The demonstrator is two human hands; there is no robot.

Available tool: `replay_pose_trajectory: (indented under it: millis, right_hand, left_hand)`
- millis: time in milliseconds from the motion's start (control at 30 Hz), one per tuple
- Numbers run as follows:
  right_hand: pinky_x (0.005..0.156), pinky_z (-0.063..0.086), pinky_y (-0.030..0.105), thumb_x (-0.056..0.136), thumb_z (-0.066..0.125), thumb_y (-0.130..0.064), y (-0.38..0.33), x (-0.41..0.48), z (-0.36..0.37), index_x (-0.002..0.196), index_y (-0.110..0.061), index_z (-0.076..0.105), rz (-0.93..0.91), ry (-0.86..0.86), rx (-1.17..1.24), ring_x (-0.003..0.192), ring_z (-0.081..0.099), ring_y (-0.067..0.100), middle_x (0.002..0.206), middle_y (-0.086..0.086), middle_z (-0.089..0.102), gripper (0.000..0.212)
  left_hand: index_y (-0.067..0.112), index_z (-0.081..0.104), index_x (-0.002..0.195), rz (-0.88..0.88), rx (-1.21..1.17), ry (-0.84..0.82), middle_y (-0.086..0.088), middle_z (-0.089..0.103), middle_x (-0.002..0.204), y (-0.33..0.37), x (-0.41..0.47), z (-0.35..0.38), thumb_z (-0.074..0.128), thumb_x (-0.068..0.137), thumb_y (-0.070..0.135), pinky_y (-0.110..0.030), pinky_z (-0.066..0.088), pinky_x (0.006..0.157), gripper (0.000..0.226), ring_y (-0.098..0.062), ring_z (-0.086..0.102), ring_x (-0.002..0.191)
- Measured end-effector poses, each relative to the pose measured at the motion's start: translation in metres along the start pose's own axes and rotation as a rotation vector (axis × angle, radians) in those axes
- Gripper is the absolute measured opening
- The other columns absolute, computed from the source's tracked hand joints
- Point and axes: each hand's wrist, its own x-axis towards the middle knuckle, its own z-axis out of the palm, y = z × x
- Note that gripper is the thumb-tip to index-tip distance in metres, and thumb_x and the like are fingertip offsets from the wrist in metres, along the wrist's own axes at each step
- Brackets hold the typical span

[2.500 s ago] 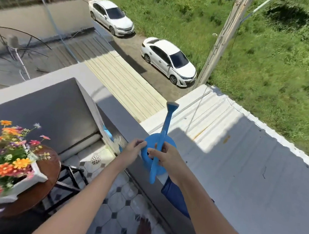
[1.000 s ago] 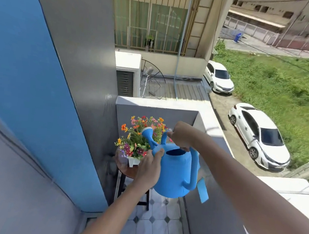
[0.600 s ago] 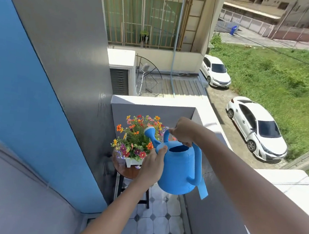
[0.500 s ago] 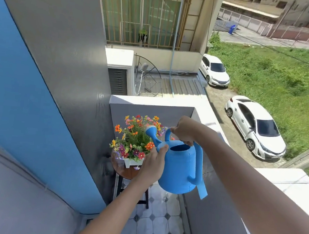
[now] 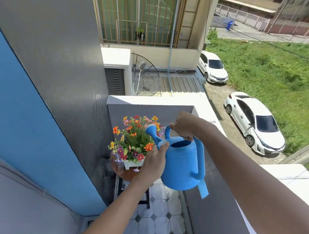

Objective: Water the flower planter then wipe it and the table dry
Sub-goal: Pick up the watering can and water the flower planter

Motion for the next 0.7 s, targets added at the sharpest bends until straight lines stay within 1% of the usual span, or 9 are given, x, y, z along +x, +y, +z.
replay_pose_trajectory:
  millis: [100,233,333,400,433,500,567,633,700]
  right_hand:
    - [0.047,0.044,0.027,0.096,0.054,-0.023,-0.005,0.005,0.004,0.063,-0.012,0.048,-0.032,0.008,0.013,0.049,0.051,0.018,0.065,0.007,0.056,0.035]
    - [0.044,0.04,0.026,0.097,0.053,-0.022,-0.017,0.003,0.008,0.063,-0.011,0.047,-0.07,-0.004,0.016,0.048,0.05,0.017,0.06,0.005,0.053,0.036]
    - [0.044,0.039,0.025,0.098,0.052,-0.022,-0.026,-0.003,0.013,0.065,-0.011,0.048,-0.106,-0.026,0.006,0.048,0.049,0.017,0.061,0.005,0.052,0.035]
    - [0.044,0.04,0.024,0.098,0.053,-0.023,-0.031,-0.006,0.017,0.069,-0.008,0.051,-0.114,-0.049,-0.003,0.048,0.049,0.017,0.061,0.006,0.052,0.032]
    - [0.044,0.041,0.024,0.098,0.053,-0.024,-0.033,-0.008,0.019,0.073,-0.006,0.053,-0.12,-0.05,-0.002,0.047,0.05,0.018,0.06,0.006,0.053,0.031]
    - [0.044,0.042,0.022,0.1,0.051,-0.027,-0.035,-0.013,0.024,0.076,-0.005,0.052,-0.123,-0.048,-0.029,0.045,0.056,0.022,0.058,0.008,0.056,0.032]
    - [0.044,0.042,0.021,0.103,0.048,-0.028,-0.038,-0.019,0.029,0.08,-0.009,0.05,-0.137,-0.05,-0.069,0.05,0.062,0.026,0.06,0.009,0.058,0.029]
    - [0.043,0.043,0.021,0.102,0.05,-0.034,-0.039,-0.023,0.033,0.085,-0.007,0.055,-0.136,-0.059,-0.053,0.046,0.059,0.024,0.061,0.01,0.061,0.032]
    - [0.042,0.042,0.022,0.101,0.051,-0.036,-0.039,-0.027,0.036,0.095,0.0,0.06,-0.128,-0.077,-0.036,0.044,0.054,0.024,0.061,0.012,0.06,0.037]
  left_hand:
    - [0.02,0.052,0.116,-0.003,0.02,0.047,-0.002,0.061,0.102,-0.002,-0.001,-0.011,0.023,0.09,0.068,-0.041,0.045,0.078,0.061,-0.015,0.059,0.093]
    - [0.017,0.052,0.111,-0.012,0.029,0.088,-0.004,0.059,0.1,-0.005,-0.005,-0.023,0.026,0.093,0.064,-0.037,0.041,0.072,0.057,-0.015,0.057,0.09]
    - [0.018,0.051,0.116,-0.035,0.033,0.107,-0.003,0.058,0.105,-0.011,-0.013,-0.028,0.025,0.094,0.064,-0.037,0.042,0.076,0.057,-0.012,0.056,0.094]
    - [0.018,0.05,0.121,-0.041,0.034,0.114,-0.001,0.057,0.109,-0.016,-0.02,-0.03,0.025,0.095,0.061,-0.032,0.041,0.074,0.056,-0.006,0.054,0.094]
    - [0.018,0.049,0.123,-0.038,0.031,0.127,-0.001,0.057,0.11,-0.018,-0.024,-0.031,0.025,0.096,0.061,-0.031,0.04,0.073,0.056,-0.006,0.054,0.094]
    - [0.018,0.048,0.125,-0.047,0.017,0.16,-0.003,0.058,0.114,-0.022,-0.031,-0.031,0.026,0.096,0.06,-0.033,0.038,0.076,0.056,-0.007,0.053,0.093]
    - [0.018,0.047,0.128,-0.066,-0.007,0.185,-0.003,0.059,0.116,-0.025,-0.039,-0.031,0.027,0.096,0.061,-0.036,0.038,0.081,0.057,-0.011,0.054,0.096]
    - [0.017,0.046,0.129,-0.075,-0.003,0.19,-0.003,0.057,0.114,-0.028,-0.047,-0.029,0.027,0.096,0.06,-0.038,0.039,0.083,0.058,-0.015,0.053,0.099]
    - [0.015,0.047,0.126,-0.067,0.0,0.19,-0.002,0.055,0.109,-0.029,-0.056,-0.028,0.027,0.097,0.058,-0.037,0.038,0.082,0.056,-0.011,0.051,0.093]
